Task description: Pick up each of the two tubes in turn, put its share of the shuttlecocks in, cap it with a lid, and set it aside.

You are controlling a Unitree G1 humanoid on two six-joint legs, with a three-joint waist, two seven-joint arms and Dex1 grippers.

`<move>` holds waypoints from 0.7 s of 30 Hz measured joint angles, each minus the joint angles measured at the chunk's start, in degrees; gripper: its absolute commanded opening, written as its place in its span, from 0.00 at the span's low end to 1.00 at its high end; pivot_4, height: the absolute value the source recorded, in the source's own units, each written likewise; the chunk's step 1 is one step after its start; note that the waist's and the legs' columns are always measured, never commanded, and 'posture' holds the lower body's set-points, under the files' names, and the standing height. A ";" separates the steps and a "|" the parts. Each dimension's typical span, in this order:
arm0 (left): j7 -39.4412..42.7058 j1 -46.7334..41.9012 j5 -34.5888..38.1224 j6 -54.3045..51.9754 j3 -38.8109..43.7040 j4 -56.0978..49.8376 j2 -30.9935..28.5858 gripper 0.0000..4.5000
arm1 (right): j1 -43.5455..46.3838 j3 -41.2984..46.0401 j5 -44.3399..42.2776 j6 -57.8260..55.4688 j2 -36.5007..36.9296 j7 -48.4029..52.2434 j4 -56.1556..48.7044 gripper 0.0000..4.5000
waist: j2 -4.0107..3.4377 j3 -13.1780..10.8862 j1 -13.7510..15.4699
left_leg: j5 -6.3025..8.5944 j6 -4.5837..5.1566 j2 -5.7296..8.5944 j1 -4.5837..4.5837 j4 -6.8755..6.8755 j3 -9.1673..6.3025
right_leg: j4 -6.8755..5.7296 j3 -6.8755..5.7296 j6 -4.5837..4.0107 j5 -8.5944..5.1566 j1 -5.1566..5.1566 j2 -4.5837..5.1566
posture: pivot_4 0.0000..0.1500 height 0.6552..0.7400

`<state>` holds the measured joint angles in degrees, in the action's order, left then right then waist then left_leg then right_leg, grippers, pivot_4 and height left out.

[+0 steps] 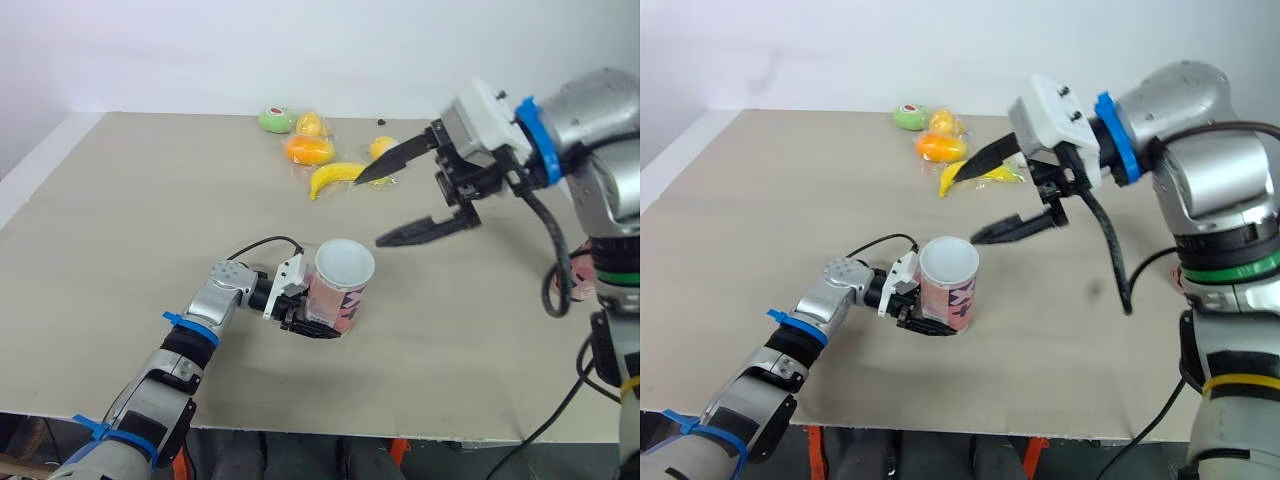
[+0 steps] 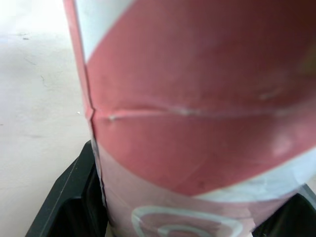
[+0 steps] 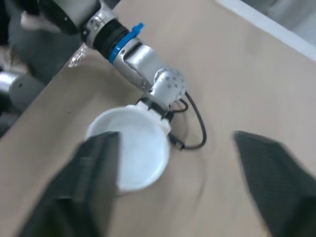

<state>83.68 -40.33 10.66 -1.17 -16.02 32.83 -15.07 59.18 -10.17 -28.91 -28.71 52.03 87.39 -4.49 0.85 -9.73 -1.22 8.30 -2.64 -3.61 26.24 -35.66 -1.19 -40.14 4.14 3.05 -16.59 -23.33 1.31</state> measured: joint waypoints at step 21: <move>1.66 1.57 3.18 -4.93 2.39 -2.49 -2.38 0.99 | -42.46 14.25 -8.21 -12.00 -4.44 -27.72 -26.84 1.00 | 0.00 -0.15 -0.13 | -0.02 0.02 0.03 0.07 -0.17 -0.06 | 0.07 0.01 0.47 -0.08 0.08 -0.01 | 1.00 0.43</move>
<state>85.33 -38.76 13.84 -6.10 -13.63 30.34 -17.45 16.72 4.08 -37.12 -40.71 47.59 59.67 -31.33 0.86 -9.88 -1.35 8.28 -2.62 -3.58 26.32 -35.83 -1.25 -40.07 4.16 3.52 -16.67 -23.25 1.30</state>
